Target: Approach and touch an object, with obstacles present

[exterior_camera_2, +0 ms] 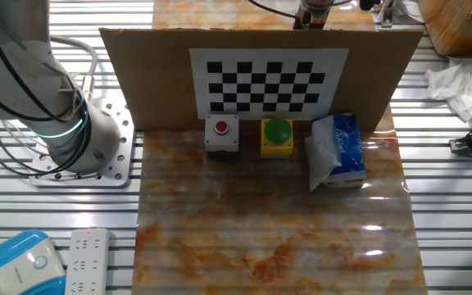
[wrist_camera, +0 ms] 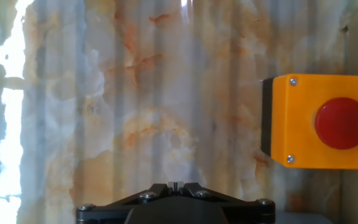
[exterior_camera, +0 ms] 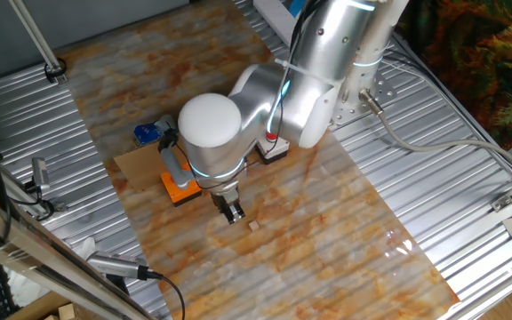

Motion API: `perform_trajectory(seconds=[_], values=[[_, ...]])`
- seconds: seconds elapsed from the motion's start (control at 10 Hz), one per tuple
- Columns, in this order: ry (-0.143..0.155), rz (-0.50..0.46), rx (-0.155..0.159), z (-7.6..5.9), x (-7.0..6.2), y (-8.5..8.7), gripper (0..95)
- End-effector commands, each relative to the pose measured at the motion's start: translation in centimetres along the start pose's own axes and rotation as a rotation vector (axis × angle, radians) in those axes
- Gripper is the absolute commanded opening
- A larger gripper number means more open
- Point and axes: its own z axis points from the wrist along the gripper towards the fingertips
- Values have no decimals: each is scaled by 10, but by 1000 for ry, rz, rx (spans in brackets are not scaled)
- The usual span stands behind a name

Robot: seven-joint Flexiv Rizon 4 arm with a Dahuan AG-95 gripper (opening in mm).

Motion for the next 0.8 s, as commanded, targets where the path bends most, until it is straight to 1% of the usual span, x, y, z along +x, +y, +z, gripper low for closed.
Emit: perform_trajectory(seconds=[0.1, 0.2, 0.4, 0.8], values=[[-3, 7, 3, -1, 7, 4, 0], [-5, 8, 8, -3, 10, 8, 0], [-10, 11, 8, -3, 17, 10, 0], [-26, 19, 18, 3, 34, 17, 0]])
